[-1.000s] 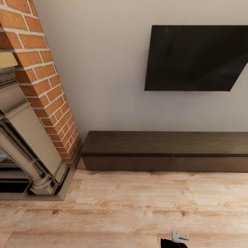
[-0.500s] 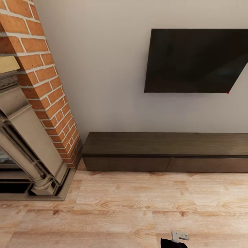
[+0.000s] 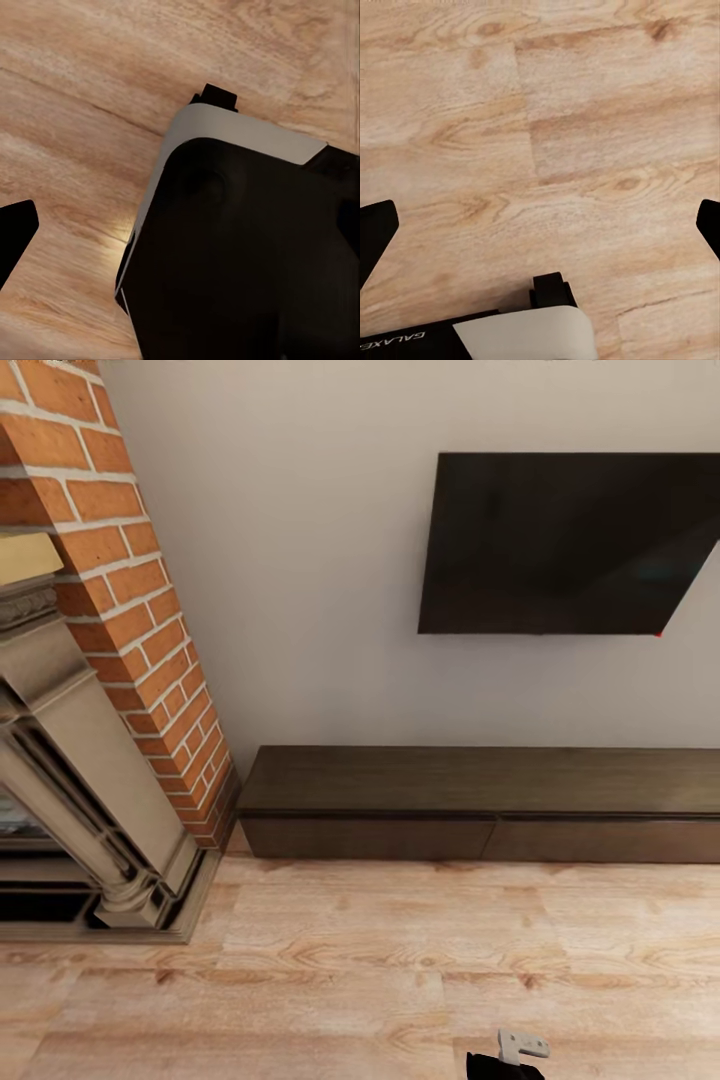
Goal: Place each of the two pumpkins and all three candles from the living room inside a cabinet in the living room (use any cabinet), then make sure every cabinet is closed, and position the cauldron so it is next to a table in the living room.
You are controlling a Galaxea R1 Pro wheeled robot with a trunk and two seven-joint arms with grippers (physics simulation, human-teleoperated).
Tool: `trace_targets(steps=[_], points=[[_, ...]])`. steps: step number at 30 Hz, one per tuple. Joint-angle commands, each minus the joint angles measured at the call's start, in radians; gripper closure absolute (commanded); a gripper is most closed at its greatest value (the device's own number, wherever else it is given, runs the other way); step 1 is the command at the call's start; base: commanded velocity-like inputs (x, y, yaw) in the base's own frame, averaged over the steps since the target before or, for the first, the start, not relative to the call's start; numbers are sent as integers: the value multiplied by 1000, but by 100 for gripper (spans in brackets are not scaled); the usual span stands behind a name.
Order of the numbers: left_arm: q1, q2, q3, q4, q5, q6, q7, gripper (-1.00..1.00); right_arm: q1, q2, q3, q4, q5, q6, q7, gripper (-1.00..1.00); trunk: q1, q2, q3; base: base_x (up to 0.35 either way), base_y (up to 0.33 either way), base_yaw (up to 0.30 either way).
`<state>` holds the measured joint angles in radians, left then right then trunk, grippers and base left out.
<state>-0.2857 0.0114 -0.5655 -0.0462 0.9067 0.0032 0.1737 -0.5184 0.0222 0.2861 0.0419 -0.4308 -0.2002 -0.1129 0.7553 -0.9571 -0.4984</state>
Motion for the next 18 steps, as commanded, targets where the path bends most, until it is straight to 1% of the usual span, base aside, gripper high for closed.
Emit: trace_targets(steps=[1,2,5,18], points=[[0,0,-8,-2,8,2,-11,-100,-2,1,8,4,-8,-6,-1,-100,-4,7,2,0,0,0],[0,0,-8,-2,9,3,-27,-100,-2,1,8,4,-8,-6,-1,-100,-8,14,5,0,0,0],[0,0,-8,-2,9,8,-48,-100,-2,1,8,4,-8,-6,-1,-100,-19,35,15,0,0,0],[2,-4,-8,-1,13,11,-59,-100,-2,1,8,4,-8,-6,-1,-100,-69,126,56,0,0,0]])
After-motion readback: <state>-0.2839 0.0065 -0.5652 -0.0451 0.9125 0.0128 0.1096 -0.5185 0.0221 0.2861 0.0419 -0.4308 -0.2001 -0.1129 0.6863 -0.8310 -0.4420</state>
